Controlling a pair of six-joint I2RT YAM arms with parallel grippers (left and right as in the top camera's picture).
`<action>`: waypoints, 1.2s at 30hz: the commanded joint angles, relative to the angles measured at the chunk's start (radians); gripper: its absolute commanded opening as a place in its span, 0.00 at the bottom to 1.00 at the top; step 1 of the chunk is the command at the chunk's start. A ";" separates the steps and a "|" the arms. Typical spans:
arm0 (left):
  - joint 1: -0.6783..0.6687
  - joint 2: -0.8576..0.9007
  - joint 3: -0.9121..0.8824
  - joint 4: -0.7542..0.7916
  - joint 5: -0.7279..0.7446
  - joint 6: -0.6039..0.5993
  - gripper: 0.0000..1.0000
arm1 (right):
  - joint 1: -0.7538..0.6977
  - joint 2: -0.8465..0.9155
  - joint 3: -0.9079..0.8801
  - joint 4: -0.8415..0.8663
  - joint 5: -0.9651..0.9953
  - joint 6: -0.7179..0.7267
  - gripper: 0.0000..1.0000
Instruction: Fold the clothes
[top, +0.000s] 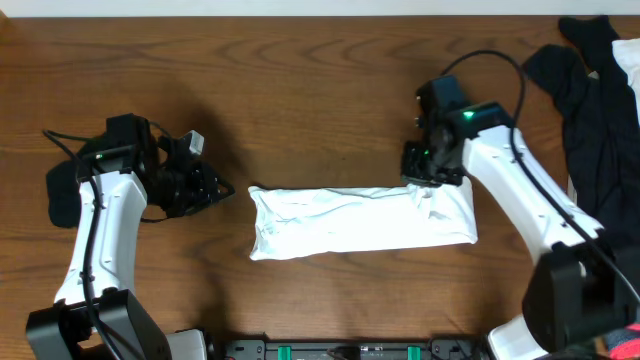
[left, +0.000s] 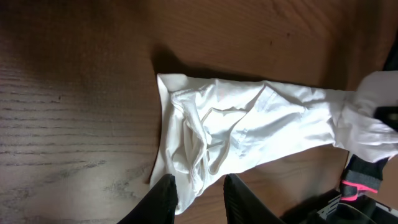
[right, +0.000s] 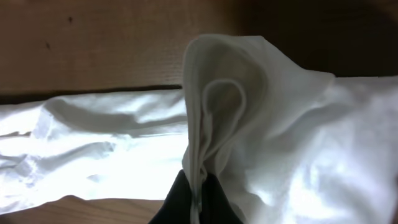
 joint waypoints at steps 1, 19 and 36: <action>-0.002 -0.001 -0.002 -0.003 -0.012 0.010 0.29 | 0.038 0.032 0.011 0.009 -0.005 0.030 0.01; -0.002 -0.001 -0.002 -0.003 -0.041 0.009 0.29 | 0.143 0.035 0.011 0.031 -0.006 0.032 0.18; -0.002 -0.001 -0.006 -0.004 -0.042 0.010 0.41 | 0.012 0.035 0.011 -0.024 0.095 -0.011 0.30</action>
